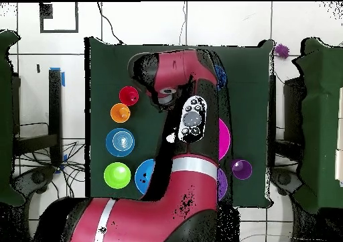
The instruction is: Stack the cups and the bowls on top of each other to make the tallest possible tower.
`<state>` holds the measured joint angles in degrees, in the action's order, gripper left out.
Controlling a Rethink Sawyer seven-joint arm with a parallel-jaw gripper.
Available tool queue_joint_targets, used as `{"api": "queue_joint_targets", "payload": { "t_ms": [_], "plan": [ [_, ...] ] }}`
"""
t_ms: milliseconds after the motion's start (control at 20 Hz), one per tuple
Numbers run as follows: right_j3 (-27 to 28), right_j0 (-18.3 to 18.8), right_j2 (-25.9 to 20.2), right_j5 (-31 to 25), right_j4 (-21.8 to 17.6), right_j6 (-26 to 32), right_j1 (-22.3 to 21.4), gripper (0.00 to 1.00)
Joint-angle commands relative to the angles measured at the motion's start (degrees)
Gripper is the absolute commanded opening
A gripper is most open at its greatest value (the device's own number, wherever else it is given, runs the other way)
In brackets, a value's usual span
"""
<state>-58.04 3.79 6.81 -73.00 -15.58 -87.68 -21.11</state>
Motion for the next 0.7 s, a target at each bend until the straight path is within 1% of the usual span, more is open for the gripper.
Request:
{"api": "queue_joint_targets", "payload": {
  "t_ms": [50,100,150,400,700],
  "plan": [
    [-8.49,-0.44,-3.33,-0.54,-0.70,-1.21,0.64,1.00],
    [-8.79,-0.45,-3.28,-0.47,-0.95,-0.93,0.55,1.00],
    [-7.55,-0.38,-3.56,-0.78,-1.06,-1.01,1.86,1.00],
    [-7.46,-0.58,-3.77,-1.46,-0.59,-1.89,1.76,1.00],
    [-10.60,-0.47,-4.17,-1.06,0.26,-1.83,0.02,1.00]
  ]
}}
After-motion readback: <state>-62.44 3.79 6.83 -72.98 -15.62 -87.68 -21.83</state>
